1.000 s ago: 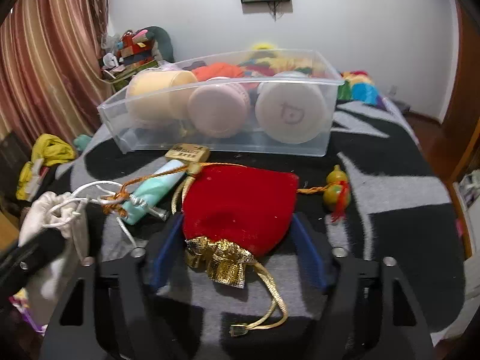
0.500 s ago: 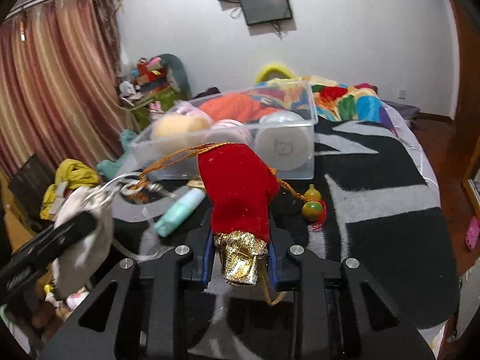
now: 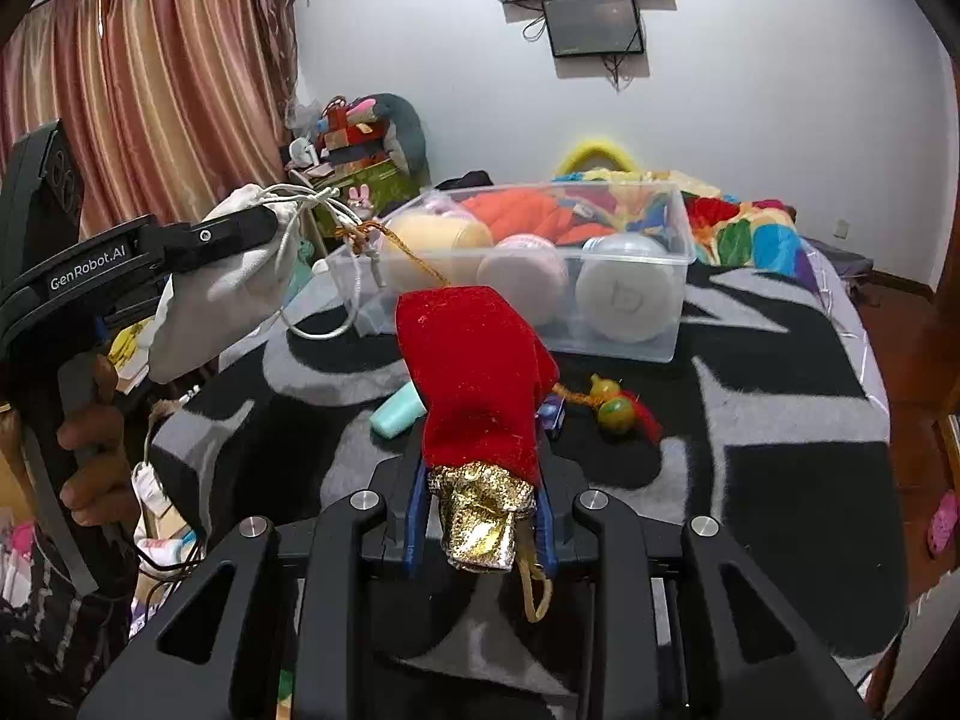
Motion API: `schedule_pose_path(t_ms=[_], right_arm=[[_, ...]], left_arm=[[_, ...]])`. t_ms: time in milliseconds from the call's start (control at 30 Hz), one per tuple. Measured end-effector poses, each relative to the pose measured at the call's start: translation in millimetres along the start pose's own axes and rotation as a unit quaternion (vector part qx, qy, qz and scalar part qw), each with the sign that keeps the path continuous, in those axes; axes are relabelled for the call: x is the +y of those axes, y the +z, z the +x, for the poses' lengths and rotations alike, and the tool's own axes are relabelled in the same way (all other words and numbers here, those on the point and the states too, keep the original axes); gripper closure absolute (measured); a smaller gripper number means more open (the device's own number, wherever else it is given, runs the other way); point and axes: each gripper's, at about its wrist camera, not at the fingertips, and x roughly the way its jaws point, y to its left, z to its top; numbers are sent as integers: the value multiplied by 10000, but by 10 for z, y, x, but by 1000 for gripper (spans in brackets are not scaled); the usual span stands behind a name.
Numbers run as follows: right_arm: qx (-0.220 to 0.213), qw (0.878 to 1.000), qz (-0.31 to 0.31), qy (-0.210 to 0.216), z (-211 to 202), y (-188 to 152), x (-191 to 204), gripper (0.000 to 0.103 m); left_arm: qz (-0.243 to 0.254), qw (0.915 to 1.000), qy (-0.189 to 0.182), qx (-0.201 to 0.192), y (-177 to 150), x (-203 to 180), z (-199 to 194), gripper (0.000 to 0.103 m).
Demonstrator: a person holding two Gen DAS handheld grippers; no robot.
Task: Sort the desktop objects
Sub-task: 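Carry the white pouch to the box with the left tool while the right tool carries the red pouch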
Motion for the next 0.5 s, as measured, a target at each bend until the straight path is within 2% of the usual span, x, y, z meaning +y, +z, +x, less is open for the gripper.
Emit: schedule_pose_path(t_ms=[233,500], right_arm=[[-121,9997,172,-122,-15,221,-137,78],[-256,9993,148,-230,30,439,-187,78]], left_arm=[[296,9994,-139,-86,143,-153,7,57],[634,9974,5,-340,366,-261,50,57]])
